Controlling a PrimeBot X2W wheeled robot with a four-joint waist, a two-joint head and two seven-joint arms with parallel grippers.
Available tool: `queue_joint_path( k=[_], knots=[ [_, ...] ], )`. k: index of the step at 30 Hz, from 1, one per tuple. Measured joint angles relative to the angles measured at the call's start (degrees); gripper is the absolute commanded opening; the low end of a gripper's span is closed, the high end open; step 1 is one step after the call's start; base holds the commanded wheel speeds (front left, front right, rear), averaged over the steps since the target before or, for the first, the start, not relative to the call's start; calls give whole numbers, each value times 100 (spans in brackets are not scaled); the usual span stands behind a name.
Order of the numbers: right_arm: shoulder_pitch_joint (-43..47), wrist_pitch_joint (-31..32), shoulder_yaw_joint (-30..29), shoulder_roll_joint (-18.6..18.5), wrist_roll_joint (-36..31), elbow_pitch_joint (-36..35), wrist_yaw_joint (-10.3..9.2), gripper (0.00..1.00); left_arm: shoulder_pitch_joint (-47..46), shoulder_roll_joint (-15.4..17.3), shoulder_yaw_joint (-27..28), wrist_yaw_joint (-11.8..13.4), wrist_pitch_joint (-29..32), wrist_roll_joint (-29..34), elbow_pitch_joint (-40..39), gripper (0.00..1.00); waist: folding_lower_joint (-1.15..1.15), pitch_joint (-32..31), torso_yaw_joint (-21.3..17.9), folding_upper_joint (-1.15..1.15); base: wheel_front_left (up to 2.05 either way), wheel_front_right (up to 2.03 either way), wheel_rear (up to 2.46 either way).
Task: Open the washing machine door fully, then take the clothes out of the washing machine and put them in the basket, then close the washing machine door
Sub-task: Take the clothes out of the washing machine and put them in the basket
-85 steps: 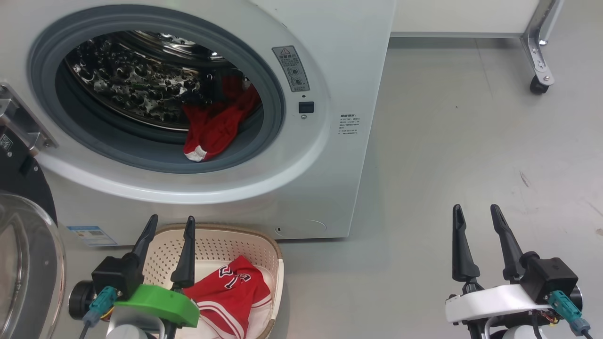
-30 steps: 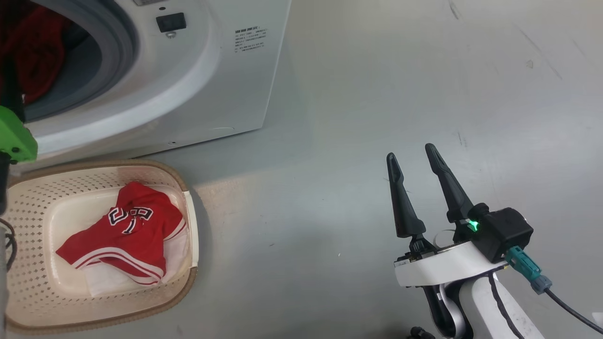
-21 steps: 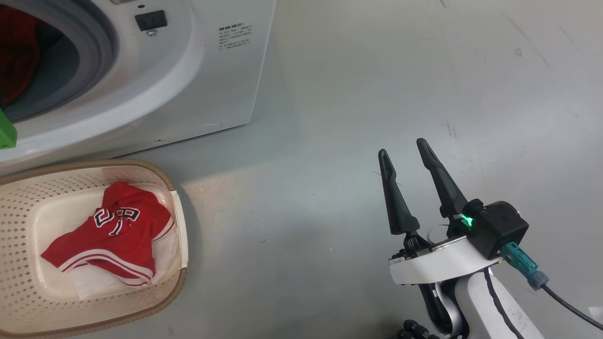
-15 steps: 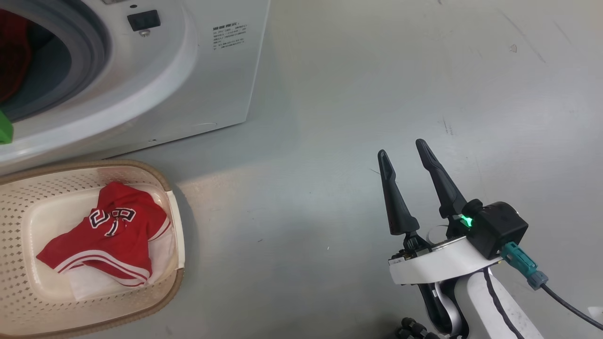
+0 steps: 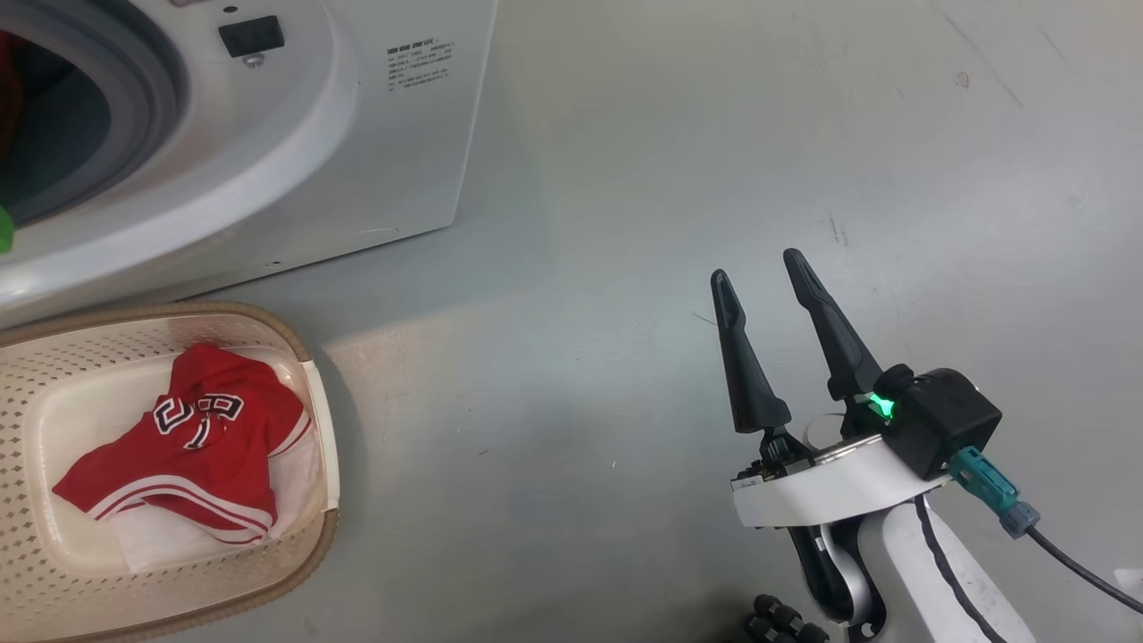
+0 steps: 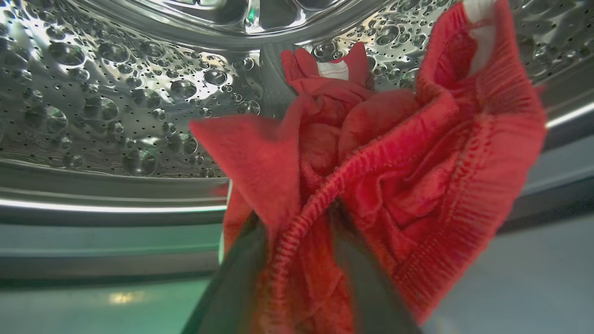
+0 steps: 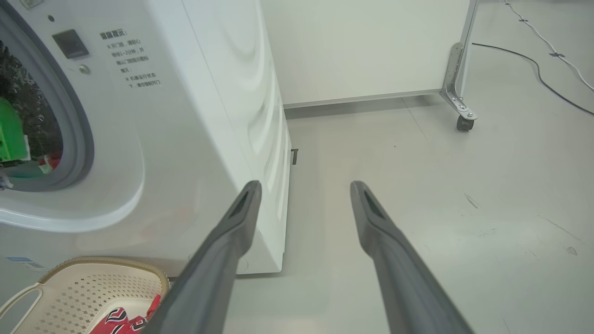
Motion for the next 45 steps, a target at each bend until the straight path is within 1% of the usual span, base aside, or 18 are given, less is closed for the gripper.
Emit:
queue_joint_path(
  k=[4,7,15,18,21,22,29,37,45],
  knots=[
    [-86,-1,0,0,7,-21,-2,100,-54,0,-30,-10,-116,9,102,0,0,3,-4,0,0,0,0],
    [-92,-1,-15,0,7,-18,-53,100,-60,-21,-119,-64,-300,48,174,0,0,-26,9,0,0,0,0],
    [-93,-1,-147,1,2,25,-58,100,-61,-202,-331,-134,-780,172,322,0,0,-210,158,0,0,0,0],
    [-93,-1,-199,1,-7,58,-58,100,-59,-283,-363,-167,-917,182,354,0,0,-271,216,0,0,0,0],
    [-98,-1,-263,0,-22,100,-58,100,-41,-435,-420,-204,-1131,182,391,0,0,-379,315,0,0,0,0],
    [-103,-1,-304,0,-43,127,-58,100,-7,-530,-459,-220,-1284,182,436,0,0,-462,388,0,0,0,0],
    [-102,-1,-456,-54,-68,247,-57,100,449,-859,-694,-275,-1691,183,613,0,0,-816,686,0,0,0,0],
    [19,-1,-547,-109,-67,391,-51,100,1038,-1128,-951,-363,-2092,183,708,0,0,-1334,1030,0,0,0,0],
    [393,-1,-658,-137,-43,466,-49,100,1629,-1330,-1109,-365,-2474,138,702,0,0,-1890,1333,0,0,0,0]
  ],
)
